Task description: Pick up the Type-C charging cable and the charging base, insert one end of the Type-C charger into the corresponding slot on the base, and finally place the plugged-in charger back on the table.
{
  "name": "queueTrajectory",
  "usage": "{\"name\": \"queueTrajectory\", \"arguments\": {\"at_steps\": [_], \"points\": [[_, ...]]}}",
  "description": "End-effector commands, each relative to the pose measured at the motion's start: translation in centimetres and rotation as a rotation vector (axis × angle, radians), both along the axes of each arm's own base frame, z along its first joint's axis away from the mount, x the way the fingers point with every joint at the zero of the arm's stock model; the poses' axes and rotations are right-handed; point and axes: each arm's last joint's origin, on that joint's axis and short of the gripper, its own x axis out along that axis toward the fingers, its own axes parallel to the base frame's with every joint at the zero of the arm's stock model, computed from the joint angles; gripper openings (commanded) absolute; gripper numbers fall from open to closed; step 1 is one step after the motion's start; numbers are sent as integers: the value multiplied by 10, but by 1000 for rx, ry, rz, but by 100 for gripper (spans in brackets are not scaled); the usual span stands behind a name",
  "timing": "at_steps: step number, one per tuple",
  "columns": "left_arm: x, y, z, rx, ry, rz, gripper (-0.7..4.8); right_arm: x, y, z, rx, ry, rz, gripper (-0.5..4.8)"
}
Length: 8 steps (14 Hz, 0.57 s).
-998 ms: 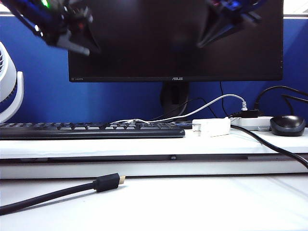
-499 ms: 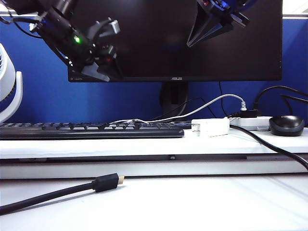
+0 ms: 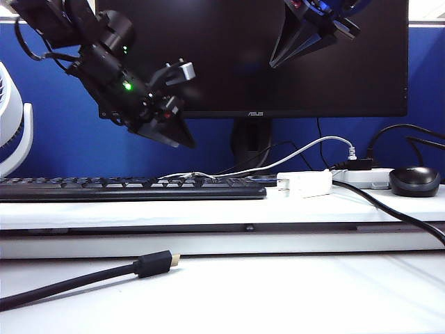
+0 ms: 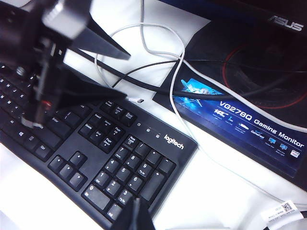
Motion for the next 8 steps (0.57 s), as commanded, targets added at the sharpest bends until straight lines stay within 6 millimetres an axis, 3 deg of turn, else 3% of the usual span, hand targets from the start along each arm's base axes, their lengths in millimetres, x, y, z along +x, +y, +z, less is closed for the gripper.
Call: {"name": "queueTrajectory", "arguments": {"at_steps": [1, 5, 6, 7, 8], "points": [[8, -5, -25, 96, 11, 22, 323, 0, 0, 4, 14, -20, 5, -1], [14, -6, -47, 127, 52, 38, 291, -1, 0, 4, 14, -21, 5, -1], [15, -6, -48, 129, 55, 37, 211, -1, 0, 4, 13, -21, 5, -1], [14, -6, -48, 129, 57, 37, 175, 0, 0, 4, 13, -21, 5, -1], [14, -6, -48, 131, 64, 37, 175, 0, 0, 4, 13, -22, 5, -1]]}}
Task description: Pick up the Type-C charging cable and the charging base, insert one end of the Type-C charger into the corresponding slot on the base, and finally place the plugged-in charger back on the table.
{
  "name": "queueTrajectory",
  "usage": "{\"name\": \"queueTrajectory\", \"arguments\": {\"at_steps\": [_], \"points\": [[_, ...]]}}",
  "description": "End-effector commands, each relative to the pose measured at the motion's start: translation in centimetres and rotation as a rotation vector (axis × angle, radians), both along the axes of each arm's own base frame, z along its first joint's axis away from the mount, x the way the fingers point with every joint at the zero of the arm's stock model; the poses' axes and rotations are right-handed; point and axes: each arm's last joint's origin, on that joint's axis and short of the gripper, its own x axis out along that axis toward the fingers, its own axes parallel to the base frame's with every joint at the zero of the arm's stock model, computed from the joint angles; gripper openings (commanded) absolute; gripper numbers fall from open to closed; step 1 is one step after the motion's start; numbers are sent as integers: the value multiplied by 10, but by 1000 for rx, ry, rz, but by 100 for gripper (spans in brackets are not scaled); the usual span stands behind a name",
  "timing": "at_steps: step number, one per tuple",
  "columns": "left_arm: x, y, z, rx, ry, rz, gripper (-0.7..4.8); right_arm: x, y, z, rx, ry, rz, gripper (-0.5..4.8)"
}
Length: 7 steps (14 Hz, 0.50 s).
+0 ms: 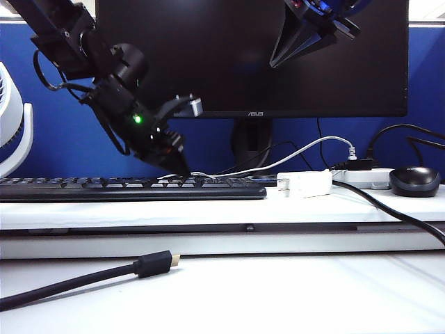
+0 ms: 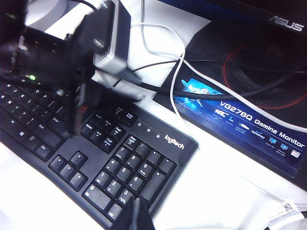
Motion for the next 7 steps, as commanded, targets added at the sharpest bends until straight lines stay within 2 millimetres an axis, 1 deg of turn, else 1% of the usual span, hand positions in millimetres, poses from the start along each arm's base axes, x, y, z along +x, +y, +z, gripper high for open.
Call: {"name": "queueTrajectory", "arguments": {"at_steps": [1, 2, 3, 4, 7], "points": [[-3, 2, -9, 30, 60, 3, 174, 0, 0, 4, 12, -22, 3, -1], [-4, 3, -11, 45, 73, -8, 173, 0, 0, 4, 11, -22, 2, -1], [-5, 3, -12, 69, 73, -32, 105, 0, 0, 4, 11, -23, 1, -1], [-6, 3, -12, 67, 78, -56, -7, 0, 0, 4, 11, -25, 1, -1], [-6, 2, -9, 55, 67, -63, -7, 0, 1, 5, 16, -37, 0, -1]]}}
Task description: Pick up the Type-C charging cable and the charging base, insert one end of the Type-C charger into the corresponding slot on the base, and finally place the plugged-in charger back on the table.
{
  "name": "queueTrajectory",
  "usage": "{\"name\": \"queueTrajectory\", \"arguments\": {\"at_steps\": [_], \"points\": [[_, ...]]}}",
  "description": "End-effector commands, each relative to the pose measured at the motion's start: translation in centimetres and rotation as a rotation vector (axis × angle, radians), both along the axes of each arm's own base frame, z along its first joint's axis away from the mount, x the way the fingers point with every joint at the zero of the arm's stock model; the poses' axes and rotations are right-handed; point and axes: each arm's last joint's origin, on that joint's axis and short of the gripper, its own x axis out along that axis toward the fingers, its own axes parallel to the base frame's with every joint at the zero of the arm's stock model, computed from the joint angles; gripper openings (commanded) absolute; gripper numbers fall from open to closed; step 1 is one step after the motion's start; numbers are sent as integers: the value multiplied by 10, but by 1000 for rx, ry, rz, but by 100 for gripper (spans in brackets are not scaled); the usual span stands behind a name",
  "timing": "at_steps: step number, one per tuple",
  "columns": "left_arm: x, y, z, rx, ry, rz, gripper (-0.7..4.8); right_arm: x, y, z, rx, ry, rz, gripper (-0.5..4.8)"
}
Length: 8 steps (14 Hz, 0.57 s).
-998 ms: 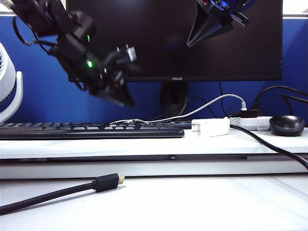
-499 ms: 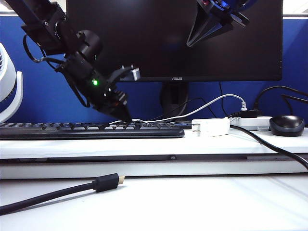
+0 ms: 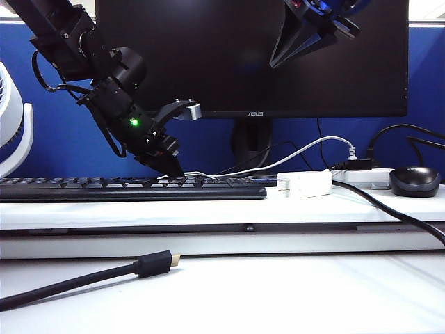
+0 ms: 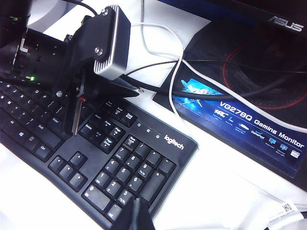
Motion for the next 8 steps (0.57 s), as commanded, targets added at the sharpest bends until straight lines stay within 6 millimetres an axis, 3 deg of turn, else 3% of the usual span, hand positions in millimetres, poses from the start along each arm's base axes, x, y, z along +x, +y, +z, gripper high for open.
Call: {"name": "queueTrajectory", "arguments": {"at_steps": [1, 3, 8], "points": [[-7, 0, -1, -12, 62, -39, -7, 1, 1, 6, 19, -41, 2, -1], [-12, 0, 15, -63, 42, -81, -7, 1, 1, 5, 16, -44, 0, -1], [-31, 1, 75, -320, 15, -191, -7, 2, 1, 7, 23, -67, -2, -1]]}}
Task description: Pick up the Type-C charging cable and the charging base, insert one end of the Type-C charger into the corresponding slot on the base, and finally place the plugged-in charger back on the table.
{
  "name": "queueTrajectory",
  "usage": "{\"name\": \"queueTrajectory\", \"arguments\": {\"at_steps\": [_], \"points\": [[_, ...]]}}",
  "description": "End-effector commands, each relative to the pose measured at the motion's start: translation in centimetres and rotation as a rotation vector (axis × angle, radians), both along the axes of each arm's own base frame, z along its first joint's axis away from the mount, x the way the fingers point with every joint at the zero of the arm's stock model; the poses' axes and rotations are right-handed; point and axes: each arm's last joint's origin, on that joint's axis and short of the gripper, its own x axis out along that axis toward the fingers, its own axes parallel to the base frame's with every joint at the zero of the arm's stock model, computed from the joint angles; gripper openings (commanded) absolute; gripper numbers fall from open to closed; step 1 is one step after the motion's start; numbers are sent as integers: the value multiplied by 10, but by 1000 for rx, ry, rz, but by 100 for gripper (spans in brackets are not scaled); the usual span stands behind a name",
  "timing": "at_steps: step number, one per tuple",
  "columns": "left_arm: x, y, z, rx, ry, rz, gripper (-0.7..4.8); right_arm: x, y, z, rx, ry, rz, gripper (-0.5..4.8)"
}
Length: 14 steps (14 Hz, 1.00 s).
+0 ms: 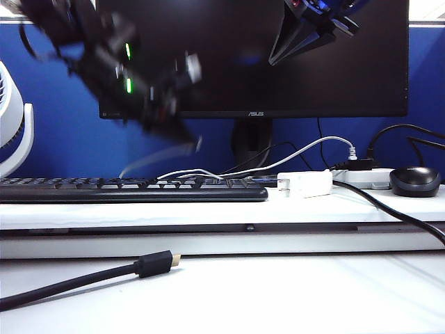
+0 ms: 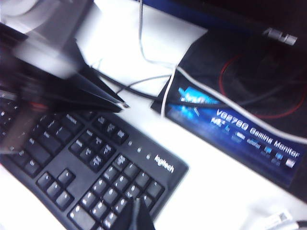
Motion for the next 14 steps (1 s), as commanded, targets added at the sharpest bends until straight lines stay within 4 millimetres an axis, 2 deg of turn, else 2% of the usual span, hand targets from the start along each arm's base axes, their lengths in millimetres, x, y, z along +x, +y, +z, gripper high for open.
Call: {"name": "queueTrajectory", "arguments": {"at_steps": [1, 2, 5, 7, 10, 12, 14], "points": [[-10, 0, 36, -175, -5, -45, -7, 0, 0, 5, 13, -34, 2, -1], [-16, 0, 50, -241, 9, -70, -7, 0, 0, 5, 14, -33, 5, -1], [-28, 2, 73, -358, 69, -147, -7, -5, -2, 10, 18, -37, 7, -1], [-33, 2, 77, -415, 146, -205, -7, -13, -5, 12, 49, 30, -33, -1], [-36, 2, 80, -454, 184, -293, -7, -21, -9, 3, 151, 299, -170, -1], [-39, 3, 84, -459, 173, -305, -6, -28, -11, -5, 119, 413, -178, -1], [-42, 4, 90, -461, 155, -306, -7, -32, -13, -10, 32, 428, -138, -1]]}}
